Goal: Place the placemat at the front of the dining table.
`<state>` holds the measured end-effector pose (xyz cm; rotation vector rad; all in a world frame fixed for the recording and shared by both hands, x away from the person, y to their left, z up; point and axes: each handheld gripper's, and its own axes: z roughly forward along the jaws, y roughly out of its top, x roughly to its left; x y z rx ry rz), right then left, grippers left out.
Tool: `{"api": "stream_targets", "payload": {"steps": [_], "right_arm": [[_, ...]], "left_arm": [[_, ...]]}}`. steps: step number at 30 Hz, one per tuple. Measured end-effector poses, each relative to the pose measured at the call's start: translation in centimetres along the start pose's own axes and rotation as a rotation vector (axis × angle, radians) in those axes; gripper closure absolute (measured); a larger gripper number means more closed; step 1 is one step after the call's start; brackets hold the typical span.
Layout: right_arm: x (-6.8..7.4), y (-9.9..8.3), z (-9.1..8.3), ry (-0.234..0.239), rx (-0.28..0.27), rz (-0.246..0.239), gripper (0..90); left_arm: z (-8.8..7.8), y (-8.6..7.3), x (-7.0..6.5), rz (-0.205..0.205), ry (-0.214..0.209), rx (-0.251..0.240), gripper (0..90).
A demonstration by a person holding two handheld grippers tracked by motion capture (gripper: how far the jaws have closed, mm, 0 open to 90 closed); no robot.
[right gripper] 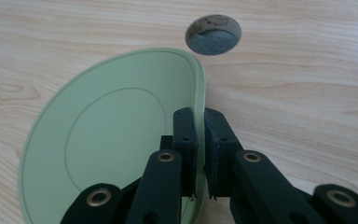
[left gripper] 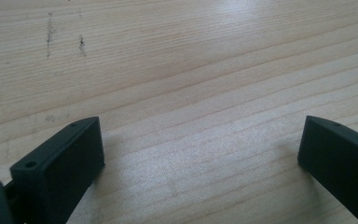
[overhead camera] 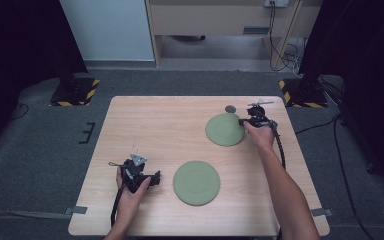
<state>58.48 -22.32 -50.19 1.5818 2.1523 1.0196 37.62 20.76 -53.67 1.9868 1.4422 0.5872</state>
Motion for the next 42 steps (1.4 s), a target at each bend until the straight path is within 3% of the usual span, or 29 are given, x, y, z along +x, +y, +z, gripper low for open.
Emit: {"api": "stream_targets", "payload": {"steps": [11,17,19,20,25,33,38,42], "right_arm": [[-0.3,-0.3,0.3,-0.012,0.009,0.015,81.5],[-0.6,-0.5,0.4,-0.048,0.031,0.000,73.9],[-0.8,-0.6,0.5,-0.056,0.041,0.004,68.6],[-1.0,-0.8,0.5,-0.073,0.054,0.000,61.4],[-1.1,-0.7,0.0,-0.097,0.042,0.002,51.5],[-0.6,-0.3,-1.0,-0.071,0.038,0.054,23.4],[0.3,-0.2,-1.8,-0.046,0.033,0.048,14.4],[1.1,-0.2,-2.6,-0.054,0.021,0.037,9.1]], "left_arm": [[0.0,0.0,0.0,0.000,0.003,-0.001,0.0],[0.0,0.0,-0.1,-0.002,0.002,-0.003,0.0],[0.0,0.0,0.0,-0.002,0.002,-0.003,0.0],[0.0,0.0,0.0,-0.002,0.001,-0.002,0.0],[0.0,0.0,0.0,-0.001,0.000,-0.002,0.0],[0.0,0.0,-0.1,0.003,-0.002,-0.001,0.0],[0.0,0.0,-0.1,0.004,-0.002,-0.001,0.0],[0.0,0.0,-0.1,0.004,-0.001,-0.001,0.0]]}}
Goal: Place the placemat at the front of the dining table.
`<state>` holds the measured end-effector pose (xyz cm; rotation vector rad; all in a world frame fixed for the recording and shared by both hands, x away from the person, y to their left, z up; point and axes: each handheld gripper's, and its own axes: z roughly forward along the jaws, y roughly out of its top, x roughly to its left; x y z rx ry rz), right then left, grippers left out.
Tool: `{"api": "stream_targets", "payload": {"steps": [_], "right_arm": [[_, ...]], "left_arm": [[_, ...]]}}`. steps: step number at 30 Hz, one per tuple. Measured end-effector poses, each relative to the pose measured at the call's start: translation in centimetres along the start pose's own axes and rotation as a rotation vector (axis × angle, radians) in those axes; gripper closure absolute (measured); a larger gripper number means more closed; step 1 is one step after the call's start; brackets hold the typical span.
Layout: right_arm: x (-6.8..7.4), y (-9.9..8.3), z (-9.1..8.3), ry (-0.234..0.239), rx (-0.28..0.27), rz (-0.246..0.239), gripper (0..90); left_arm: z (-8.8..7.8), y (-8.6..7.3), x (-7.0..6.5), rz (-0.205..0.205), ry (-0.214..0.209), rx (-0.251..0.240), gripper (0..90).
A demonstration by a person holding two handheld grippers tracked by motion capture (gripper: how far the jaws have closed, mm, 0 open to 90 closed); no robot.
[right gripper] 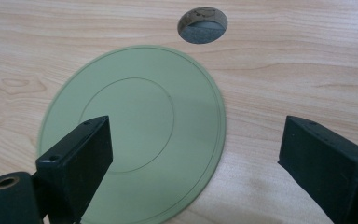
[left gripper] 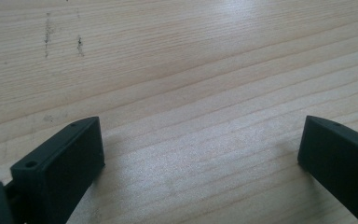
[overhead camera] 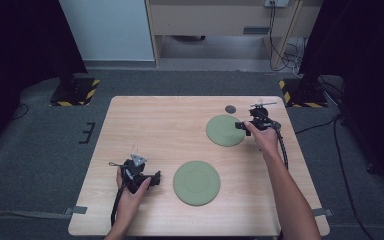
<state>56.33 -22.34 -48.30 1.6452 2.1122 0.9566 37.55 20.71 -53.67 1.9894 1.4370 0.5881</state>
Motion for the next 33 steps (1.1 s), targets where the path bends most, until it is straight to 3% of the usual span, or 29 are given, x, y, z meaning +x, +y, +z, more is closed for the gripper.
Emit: {"api": "stream_targets", "payload": {"steps": [13,17,33], "right_arm": [[1.0,0.2,-3.2,-0.025,-0.071,-0.059,7.0],[0.9,0.1,-3.9,-0.029,-0.085,-0.057,8.8],[1.0,-1.8,-5.2,-0.040,-0.137,-0.086,8.3]], "left_arm": [[-0.1,-0.1,-0.1,0.001,-0.001,0.000,0.0],[-0.1,-0.1,-0.1,0.001,-0.001,0.000,0.0],[-0.1,-0.1,-0.1,0.001,-0.002,0.000,0.0]]}}
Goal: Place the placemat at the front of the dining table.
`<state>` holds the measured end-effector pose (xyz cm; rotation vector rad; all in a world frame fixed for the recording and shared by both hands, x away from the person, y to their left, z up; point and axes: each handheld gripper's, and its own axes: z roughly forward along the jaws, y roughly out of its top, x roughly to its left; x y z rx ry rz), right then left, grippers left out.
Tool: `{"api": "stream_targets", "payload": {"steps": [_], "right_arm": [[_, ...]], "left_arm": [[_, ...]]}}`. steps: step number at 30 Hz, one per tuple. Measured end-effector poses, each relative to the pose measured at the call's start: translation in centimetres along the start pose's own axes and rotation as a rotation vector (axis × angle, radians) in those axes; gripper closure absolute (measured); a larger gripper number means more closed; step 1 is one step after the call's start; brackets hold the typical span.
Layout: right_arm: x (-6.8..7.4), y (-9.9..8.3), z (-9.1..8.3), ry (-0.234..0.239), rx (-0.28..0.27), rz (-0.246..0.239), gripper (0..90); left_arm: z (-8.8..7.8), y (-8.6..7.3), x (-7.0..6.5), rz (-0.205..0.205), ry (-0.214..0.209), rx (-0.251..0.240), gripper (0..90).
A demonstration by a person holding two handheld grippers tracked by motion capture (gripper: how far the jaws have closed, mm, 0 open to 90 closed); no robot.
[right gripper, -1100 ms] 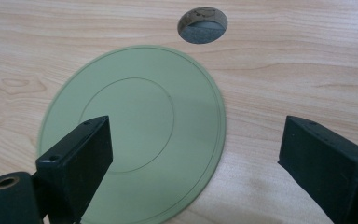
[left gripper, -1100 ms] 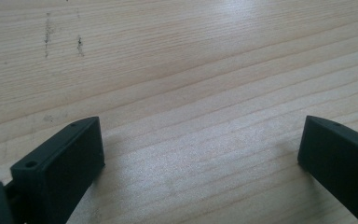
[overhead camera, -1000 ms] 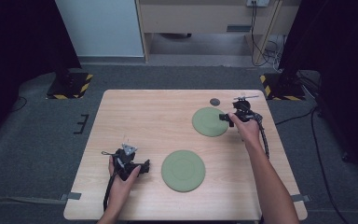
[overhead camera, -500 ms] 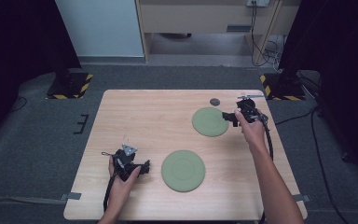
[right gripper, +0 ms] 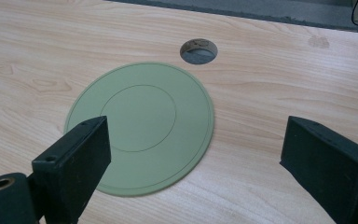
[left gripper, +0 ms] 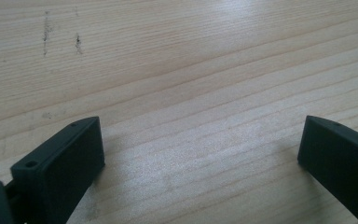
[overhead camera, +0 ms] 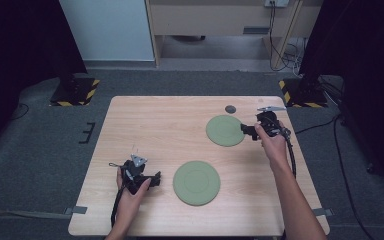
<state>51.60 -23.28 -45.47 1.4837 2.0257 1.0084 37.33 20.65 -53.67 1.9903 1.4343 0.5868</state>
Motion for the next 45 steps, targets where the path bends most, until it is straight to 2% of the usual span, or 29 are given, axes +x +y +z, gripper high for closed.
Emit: {"api": "stream_targets", "payload": {"steps": [11,23,30,38,45], "right_arm": [[-0.5,-1.2,-2.5,0.005,-0.047,0.016,7.7],[-1.4,-2.5,-3.0,0.005,-0.050,0.021,7.3],[-0.8,-3.3,-3.4,0.012,-0.041,0.013,6.8],[0.4,-3.9,-4.1,0.049,-0.055,-0.019,6.8],[1.0,-4.6,-4.5,0.054,-0.055,-0.033,6.7]], "left_arm": [[0.0,0.0,0.0,-0.002,0.002,0.000,0.0],[0.0,0.0,-0.1,-0.003,0.003,0.000,0.0],[0.0,0.0,-0.1,-0.002,0.003,0.000,0.0],[0.0,0.0,-0.1,-0.002,0.003,0.001,0.0],[0.0,0.0,-0.1,-0.002,0.004,0.000,0.0]]}}
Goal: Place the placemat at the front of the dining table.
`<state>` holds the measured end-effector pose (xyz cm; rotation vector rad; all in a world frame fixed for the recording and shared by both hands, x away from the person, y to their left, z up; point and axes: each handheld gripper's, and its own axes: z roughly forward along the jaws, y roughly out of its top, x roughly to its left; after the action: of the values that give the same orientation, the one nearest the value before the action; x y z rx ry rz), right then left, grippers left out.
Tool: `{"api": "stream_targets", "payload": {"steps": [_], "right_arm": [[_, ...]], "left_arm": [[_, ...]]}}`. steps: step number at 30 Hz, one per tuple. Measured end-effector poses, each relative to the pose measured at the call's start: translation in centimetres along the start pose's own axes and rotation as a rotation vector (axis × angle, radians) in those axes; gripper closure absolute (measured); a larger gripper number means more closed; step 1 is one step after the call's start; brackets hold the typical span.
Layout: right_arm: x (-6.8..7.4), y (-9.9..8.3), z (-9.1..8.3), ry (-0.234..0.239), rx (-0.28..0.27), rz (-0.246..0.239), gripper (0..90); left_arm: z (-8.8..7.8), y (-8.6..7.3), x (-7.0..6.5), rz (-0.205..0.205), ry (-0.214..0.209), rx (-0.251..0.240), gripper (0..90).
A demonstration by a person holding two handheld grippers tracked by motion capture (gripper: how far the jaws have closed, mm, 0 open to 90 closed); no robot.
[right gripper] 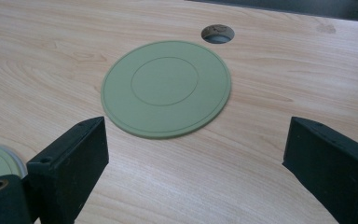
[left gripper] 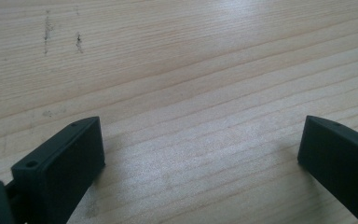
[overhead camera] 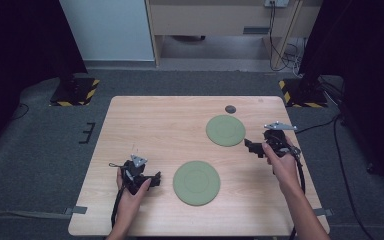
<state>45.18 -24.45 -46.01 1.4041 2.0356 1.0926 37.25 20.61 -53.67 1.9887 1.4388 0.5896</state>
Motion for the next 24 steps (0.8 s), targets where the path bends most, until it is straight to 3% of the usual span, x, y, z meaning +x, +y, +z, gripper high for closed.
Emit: {"api": "stream_targets", "payload": {"steps": [24], "right_arm": [[0.6,-2.3,-0.8,0.016,0.005,-0.026,6.7]], "left_arm": [[0.0,0.0,-0.1,0.001,0.001,-0.001,0.0]]}}
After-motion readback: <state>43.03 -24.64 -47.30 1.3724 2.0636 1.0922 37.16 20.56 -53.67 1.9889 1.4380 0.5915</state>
